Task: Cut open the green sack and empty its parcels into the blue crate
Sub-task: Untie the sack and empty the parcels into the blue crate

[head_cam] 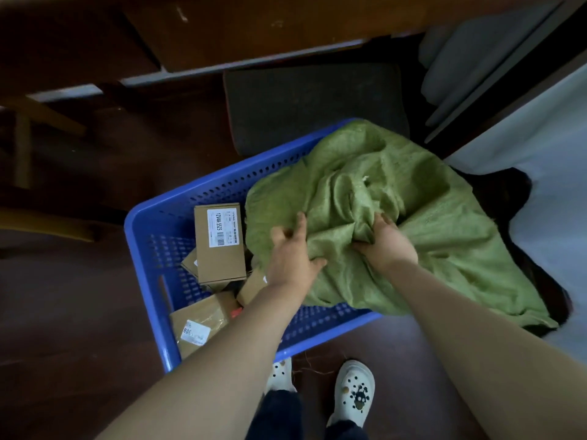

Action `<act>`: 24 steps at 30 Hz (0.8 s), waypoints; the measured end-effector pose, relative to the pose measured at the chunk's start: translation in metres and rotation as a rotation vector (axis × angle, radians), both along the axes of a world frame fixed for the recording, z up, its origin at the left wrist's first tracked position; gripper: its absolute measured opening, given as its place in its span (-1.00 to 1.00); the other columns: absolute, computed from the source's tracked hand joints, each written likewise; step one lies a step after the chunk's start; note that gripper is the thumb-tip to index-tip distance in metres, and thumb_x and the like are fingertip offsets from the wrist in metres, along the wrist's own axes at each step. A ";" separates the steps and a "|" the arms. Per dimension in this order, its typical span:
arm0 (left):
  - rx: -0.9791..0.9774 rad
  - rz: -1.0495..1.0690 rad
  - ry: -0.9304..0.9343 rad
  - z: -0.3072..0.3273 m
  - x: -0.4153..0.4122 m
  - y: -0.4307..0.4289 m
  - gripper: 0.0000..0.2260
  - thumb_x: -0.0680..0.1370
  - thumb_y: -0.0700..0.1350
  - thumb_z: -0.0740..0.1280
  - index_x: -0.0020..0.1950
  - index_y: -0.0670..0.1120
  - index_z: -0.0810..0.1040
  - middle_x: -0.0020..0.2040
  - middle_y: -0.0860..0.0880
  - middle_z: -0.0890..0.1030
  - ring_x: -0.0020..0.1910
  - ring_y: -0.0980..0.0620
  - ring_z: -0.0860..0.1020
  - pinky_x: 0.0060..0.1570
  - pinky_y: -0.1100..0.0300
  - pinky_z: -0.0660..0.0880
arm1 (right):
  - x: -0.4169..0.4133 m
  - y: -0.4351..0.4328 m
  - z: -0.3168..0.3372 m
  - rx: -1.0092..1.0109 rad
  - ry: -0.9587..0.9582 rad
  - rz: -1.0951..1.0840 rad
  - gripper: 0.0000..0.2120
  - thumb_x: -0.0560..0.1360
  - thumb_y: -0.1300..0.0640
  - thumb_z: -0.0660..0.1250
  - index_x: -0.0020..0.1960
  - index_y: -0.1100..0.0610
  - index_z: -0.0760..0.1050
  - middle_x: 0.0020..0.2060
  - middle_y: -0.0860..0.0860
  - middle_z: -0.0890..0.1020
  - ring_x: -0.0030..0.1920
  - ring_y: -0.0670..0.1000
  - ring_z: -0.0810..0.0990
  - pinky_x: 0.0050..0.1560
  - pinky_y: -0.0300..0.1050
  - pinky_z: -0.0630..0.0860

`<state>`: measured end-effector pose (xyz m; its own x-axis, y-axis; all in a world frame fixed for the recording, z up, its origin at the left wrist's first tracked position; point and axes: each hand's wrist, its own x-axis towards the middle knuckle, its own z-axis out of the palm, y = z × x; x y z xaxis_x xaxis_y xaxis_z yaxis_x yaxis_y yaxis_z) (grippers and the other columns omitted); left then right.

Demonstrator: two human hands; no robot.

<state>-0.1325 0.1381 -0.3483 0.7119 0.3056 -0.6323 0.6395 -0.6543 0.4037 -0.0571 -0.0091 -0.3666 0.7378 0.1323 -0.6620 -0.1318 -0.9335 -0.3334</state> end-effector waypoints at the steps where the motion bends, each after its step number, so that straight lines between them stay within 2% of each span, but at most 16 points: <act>1: 0.022 -0.061 0.027 -0.013 0.006 0.001 -0.23 0.48 0.07 0.38 0.54 0.14 -0.02 0.51 -0.12 0.04 0.26 -0.07 0.47 0.23 0.11 0.47 | 0.002 0.002 -0.010 -0.009 0.004 0.021 -0.27 0.46 -0.04 0.34 0.51 0.00 0.05 0.49 0.09 0.21 0.36 0.18 0.40 0.24 0.08 0.43; 4: -0.001 -0.211 0.119 -0.052 0.020 0.002 -0.37 0.55 0.00 0.29 0.53 0.17 0.02 0.58 -0.03 -0.20 0.45 -0.09 0.32 0.33 0.11 0.38 | 0.011 0.001 -0.040 -0.050 0.018 0.077 -0.29 0.48 -0.02 0.32 0.51 -0.09 0.03 0.49 0.04 0.23 0.35 0.17 0.40 0.24 0.11 0.45; 6: -0.019 -0.260 0.194 -0.077 0.025 0.002 -0.38 0.57 -0.06 0.27 0.53 0.17 0.02 0.57 0.01 -0.23 0.50 -0.09 0.22 0.40 0.10 0.30 | 0.013 -0.001 -0.059 -0.102 0.036 0.111 -0.29 0.49 0.02 0.31 0.51 -0.11 0.01 0.49 0.02 0.22 0.35 0.17 0.40 0.24 0.13 0.46; 10: -0.012 -0.313 0.322 -0.112 0.035 0.000 -0.34 0.58 -0.07 0.25 0.51 0.23 -0.08 0.55 0.02 -0.32 0.51 -0.13 0.18 0.43 0.00 0.28 | 0.017 0.001 -0.086 -0.144 0.049 0.155 -0.30 0.47 0.06 0.34 0.50 -0.10 0.06 0.46 0.03 0.26 0.35 0.17 0.39 0.24 0.13 0.46; 13: -0.041 -0.290 0.346 -0.114 0.036 0.003 -0.31 0.56 -0.07 0.28 0.52 0.23 -0.08 0.55 0.01 -0.32 0.50 -0.12 0.19 0.45 0.01 0.25 | 0.020 0.000 -0.079 -0.102 0.089 0.151 -0.21 0.40 -0.04 0.40 0.50 -0.06 0.05 0.44 0.08 0.25 0.35 0.17 0.39 0.27 0.12 0.44; 14: -0.037 -0.262 0.296 -0.107 0.032 0.003 -0.33 0.55 -0.07 0.29 0.53 0.20 -0.03 0.57 0.01 -0.25 0.48 -0.13 0.24 0.43 0.01 0.28 | 0.019 -0.002 -0.070 -0.071 0.076 0.135 -0.18 0.38 -0.09 0.41 0.50 -0.05 0.06 0.44 0.09 0.25 0.34 0.17 0.40 0.27 0.10 0.44; 16: -0.009 -0.141 0.103 -0.088 0.020 0.006 -0.36 0.53 -0.08 0.32 0.53 0.13 0.09 0.58 -0.02 0.05 0.42 -0.12 0.36 0.37 0.02 0.36 | 0.014 -0.009 -0.045 0.001 -0.050 0.076 -0.15 0.35 -0.16 0.40 0.50 -0.02 0.06 0.44 0.09 0.21 0.32 0.17 0.42 0.23 0.07 0.47; 18: -0.039 0.069 -0.015 -0.066 0.004 0.008 -0.34 0.51 -0.09 0.36 0.53 0.07 0.11 0.44 -0.08 0.38 0.30 -0.12 0.48 0.29 0.04 0.43 | 0.013 -0.019 -0.018 0.048 -0.208 -0.014 -0.17 0.35 -0.13 0.40 0.50 0.02 0.09 0.42 0.10 0.23 0.28 0.19 0.43 0.20 0.05 0.47; 19: -0.080 0.181 -0.042 -0.057 -0.004 0.009 -0.31 0.49 -0.07 0.38 0.53 0.05 0.11 0.36 -0.10 0.48 0.24 -0.12 0.53 0.26 0.02 0.47 | 0.015 -0.026 -0.006 0.069 -0.249 -0.086 -0.19 0.35 -0.10 0.41 0.49 0.05 0.13 0.40 0.11 0.27 0.27 0.19 0.44 0.19 0.04 0.45; 21: -0.121 0.322 -0.046 -0.037 -0.016 0.011 -0.29 0.44 0.05 0.41 0.51 0.03 0.15 0.26 -0.09 0.57 0.18 -0.12 0.57 0.19 -0.03 0.51 | 0.023 -0.038 0.014 0.126 -0.253 -0.274 -0.26 0.35 -0.04 0.45 0.44 0.10 0.24 0.33 0.11 0.43 0.25 0.17 0.48 0.16 0.00 0.45; 24: -0.111 0.279 0.032 -0.004 -0.022 0.012 -0.48 0.47 0.15 0.34 0.37 -0.04 0.41 0.18 -0.09 0.62 0.14 -0.12 0.58 0.14 0.00 0.52 | 0.029 -0.043 0.056 0.305 -0.112 -0.550 -0.26 0.26 0.00 0.56 0.36 0.14 0.37 0.19 0.05 0.58 0.18 0.10 0.56 0.17 -0.06 0.48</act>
<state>-0.1545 0.1498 -0.3524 0.5891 0.4148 -0.6935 0.8021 -0.4046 0.4393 -0.0278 -0.0523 -0.3103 0.8141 -0.1154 -0.5692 -0.5137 -0.6002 -0.6130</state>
